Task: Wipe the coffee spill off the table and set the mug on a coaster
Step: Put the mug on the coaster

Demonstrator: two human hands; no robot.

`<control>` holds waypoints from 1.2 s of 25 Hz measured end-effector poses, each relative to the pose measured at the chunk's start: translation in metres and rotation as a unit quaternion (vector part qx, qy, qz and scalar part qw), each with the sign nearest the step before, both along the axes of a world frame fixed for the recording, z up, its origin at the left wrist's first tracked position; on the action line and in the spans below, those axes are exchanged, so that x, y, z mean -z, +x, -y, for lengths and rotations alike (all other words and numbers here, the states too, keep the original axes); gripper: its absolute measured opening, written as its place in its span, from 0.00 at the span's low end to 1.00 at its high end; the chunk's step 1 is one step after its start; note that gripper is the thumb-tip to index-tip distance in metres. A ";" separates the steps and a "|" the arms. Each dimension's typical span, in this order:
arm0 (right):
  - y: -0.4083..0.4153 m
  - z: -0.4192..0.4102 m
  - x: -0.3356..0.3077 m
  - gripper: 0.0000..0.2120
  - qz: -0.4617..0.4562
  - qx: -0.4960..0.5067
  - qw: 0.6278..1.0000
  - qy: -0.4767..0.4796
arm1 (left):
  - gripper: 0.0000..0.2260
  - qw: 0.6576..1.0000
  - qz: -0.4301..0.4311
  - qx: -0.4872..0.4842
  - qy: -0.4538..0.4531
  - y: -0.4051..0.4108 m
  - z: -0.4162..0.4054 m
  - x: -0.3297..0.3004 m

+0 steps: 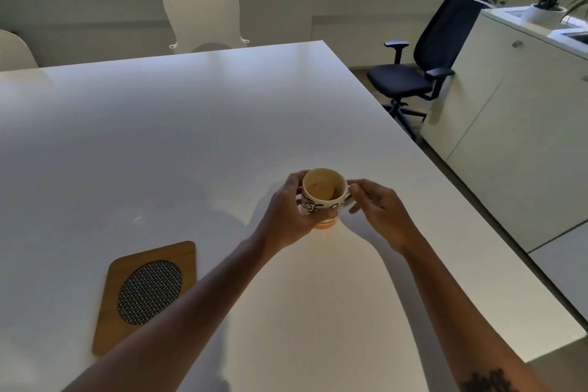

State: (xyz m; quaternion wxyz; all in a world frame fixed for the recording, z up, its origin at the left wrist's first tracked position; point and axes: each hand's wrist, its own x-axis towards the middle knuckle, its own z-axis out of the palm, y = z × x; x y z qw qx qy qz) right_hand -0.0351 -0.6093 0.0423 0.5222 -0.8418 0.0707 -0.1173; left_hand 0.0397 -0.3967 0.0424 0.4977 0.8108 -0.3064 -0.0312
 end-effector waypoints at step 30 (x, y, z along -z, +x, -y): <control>0.041 -0.175 -0.059 0.07 0.157 -0.108 0.981 0.017 | 0.41 0.996 0.059 -0.062 0.002 -0.004 -0.209 -0.083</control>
